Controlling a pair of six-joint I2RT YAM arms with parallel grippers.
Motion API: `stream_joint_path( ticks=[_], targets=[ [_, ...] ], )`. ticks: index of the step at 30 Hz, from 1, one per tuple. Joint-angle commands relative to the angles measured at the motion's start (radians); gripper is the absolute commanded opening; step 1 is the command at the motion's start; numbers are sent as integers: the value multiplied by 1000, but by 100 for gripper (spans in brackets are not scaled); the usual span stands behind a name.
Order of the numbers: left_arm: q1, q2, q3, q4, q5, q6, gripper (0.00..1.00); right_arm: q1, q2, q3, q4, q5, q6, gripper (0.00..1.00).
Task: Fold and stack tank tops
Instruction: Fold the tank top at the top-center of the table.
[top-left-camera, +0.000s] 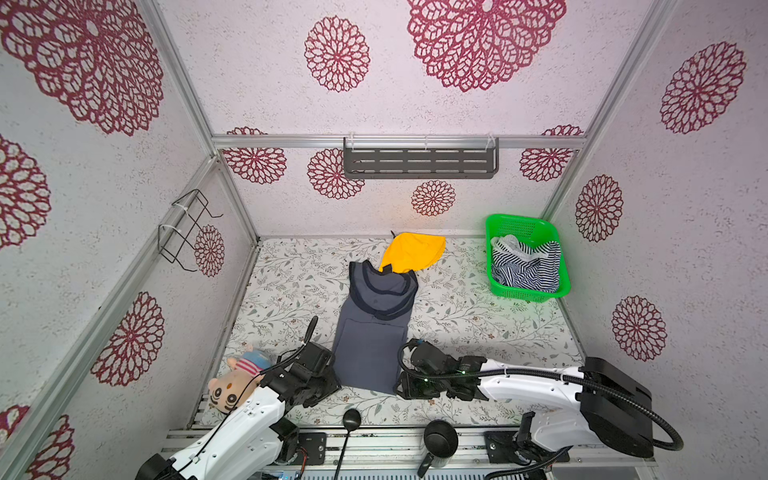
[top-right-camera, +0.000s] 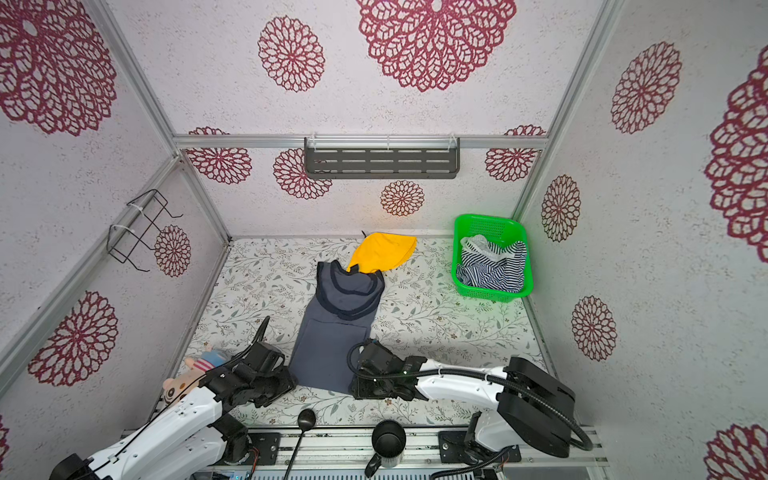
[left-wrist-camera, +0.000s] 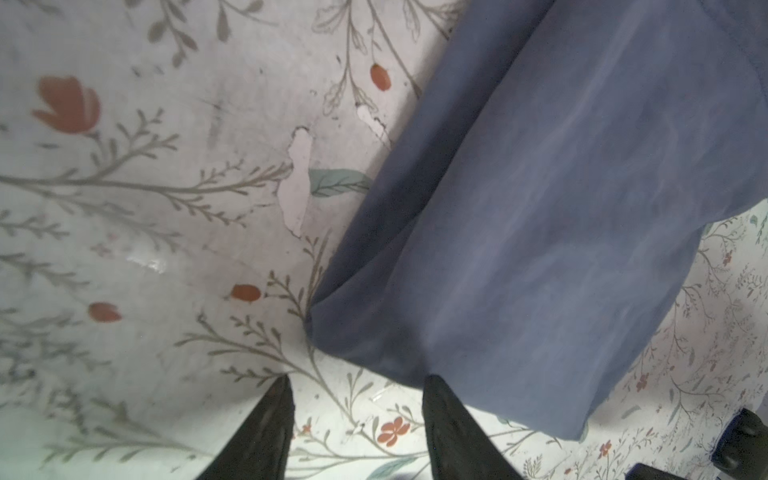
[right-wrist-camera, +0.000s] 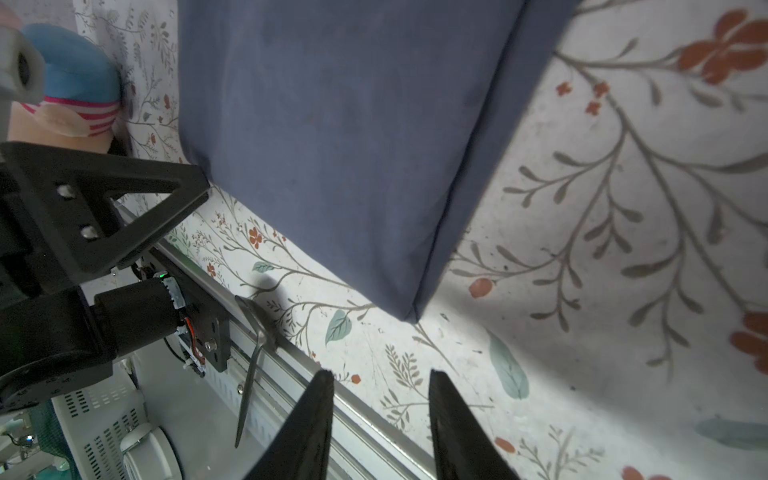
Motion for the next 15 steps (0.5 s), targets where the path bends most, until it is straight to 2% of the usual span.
stream_joint_path(
  ticks=[1,6,12,15],
  targets=[
    [-7,2,-15,69,0,-17,53,8,27,5,39,-11,54,41],
    [-7,15,-21,92,-17,-14,49,11,85,-2,73,-3,70,41],
    [-7,38,-23,110,-20,-11,32,11,164,8,102,0,78,41],
    [-7,38,-21,112,-28,-13,24,11,179,27,83,17,69,30]
  ],
)
